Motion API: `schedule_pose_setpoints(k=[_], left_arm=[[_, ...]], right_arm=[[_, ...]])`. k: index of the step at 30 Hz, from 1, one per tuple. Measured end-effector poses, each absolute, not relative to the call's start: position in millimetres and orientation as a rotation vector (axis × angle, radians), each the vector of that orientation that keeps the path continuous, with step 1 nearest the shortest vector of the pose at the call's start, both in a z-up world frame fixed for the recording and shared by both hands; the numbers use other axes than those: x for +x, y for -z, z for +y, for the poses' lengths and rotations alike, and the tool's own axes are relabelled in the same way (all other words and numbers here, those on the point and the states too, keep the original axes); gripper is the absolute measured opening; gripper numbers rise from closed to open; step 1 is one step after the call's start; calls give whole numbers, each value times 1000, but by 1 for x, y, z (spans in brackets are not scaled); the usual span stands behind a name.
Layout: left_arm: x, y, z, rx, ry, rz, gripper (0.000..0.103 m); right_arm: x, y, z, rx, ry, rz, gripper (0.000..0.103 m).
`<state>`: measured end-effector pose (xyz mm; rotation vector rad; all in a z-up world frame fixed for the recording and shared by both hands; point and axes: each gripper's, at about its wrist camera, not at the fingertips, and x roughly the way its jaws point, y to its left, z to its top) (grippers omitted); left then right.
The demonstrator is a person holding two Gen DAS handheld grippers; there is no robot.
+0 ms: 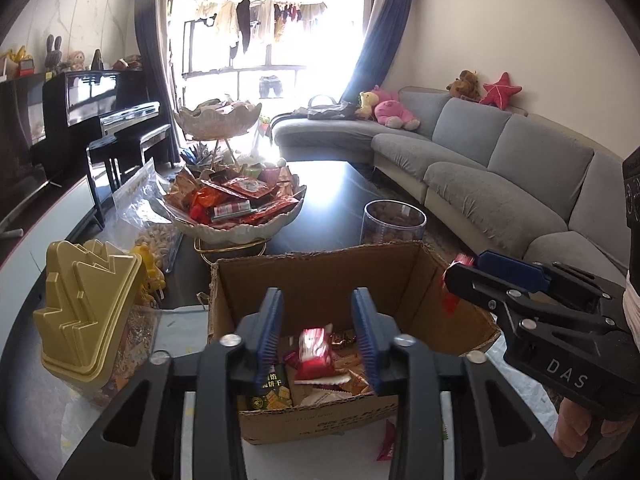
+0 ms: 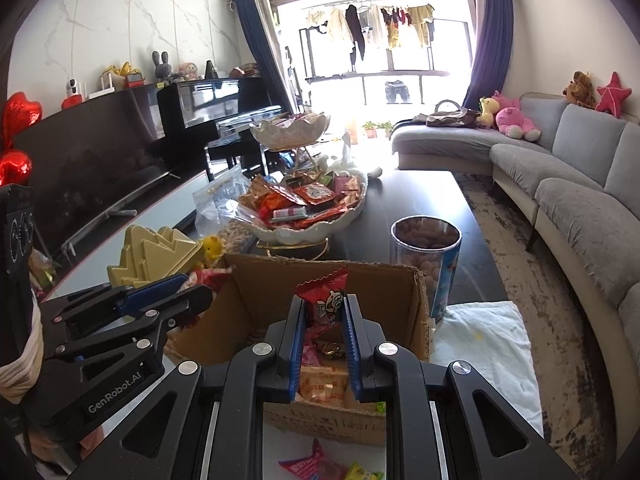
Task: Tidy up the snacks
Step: 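Open both tools to drop the red candies into the box, then withdraw both tools from the box toward the last two snacks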
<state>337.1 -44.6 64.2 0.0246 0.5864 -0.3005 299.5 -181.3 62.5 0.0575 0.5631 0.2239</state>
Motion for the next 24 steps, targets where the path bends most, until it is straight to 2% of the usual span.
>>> schedule_pose_setpoints(k=[1,2,24], left_arm=[[336,-64,-44,23,299,582,51],[335,-64,-44,26,296,578,51],[274,-59,-62,92,355,547,60]], right_arm=[[300,-62,-182,61,-209,561,48],[300,-61,-184,65,-194,552,53],[251,-48,-203,18,-202,549,53]])
